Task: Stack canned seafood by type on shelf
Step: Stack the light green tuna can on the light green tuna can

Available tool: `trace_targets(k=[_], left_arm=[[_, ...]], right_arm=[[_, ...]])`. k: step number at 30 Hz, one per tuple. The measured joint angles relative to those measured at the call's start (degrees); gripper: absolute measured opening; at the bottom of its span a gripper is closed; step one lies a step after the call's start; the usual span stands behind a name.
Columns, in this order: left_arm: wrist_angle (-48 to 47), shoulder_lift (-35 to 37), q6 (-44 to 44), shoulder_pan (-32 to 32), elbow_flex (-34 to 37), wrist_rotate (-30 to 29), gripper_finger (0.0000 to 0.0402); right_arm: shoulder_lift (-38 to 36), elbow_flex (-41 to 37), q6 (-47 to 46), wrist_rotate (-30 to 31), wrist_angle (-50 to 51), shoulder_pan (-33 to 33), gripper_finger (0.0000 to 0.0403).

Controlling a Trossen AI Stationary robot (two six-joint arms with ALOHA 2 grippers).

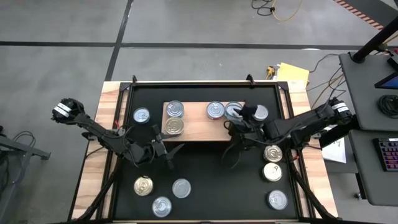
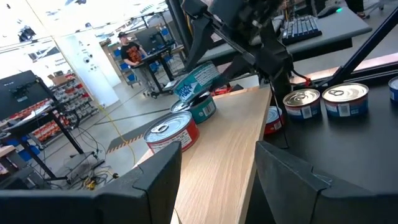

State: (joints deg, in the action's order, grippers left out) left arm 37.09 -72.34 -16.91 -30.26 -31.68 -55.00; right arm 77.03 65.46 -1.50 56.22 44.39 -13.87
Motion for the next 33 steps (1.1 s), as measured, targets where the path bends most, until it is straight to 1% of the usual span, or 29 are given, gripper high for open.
trace_targets(k=[5, 9, 13, 17, 26, 33], left_arm=[[-0.6, 0.0, 0.09, 0.0, 0.0, 0.01, 0.019], [-0.75, 0.0, 0.34, 0.0, 0.0, 0.0, 0.019], [-1.35, 0.0, 0.94, 0.0, 0.0, 0.01, 0.019], [-1.71, 0.0, 1.16, 0.0, 0.0, 0.02, 0.019], [-2.09, 0.0, 1.47, 0.0, 0.0, 0.0, 0.019], [-2.13, 0.0, 1.6, 0.0, 0.0, 0.02, 0.019]], right_arm=[[0.0, 0.07, -0.09, -3.8, 0.09, 1.64, 0.0273], [0.0, 0.05, -0.76, -4.54, 0.23, 3.1, 0.0274], [0.0, 0.14, -1.1, -7.65, 0.28, 4.6, 0.0277], [0.0, 0.16, -2.07, -10.04, 0.29, 6.0, 0.0288], [-0.21, 0.16, -3.16, -10.46, 0.29, 7.53, 0.0324], [-1.65, 0.16, -3.54, -11.71, 0.47, 8.78, 0.0338]])
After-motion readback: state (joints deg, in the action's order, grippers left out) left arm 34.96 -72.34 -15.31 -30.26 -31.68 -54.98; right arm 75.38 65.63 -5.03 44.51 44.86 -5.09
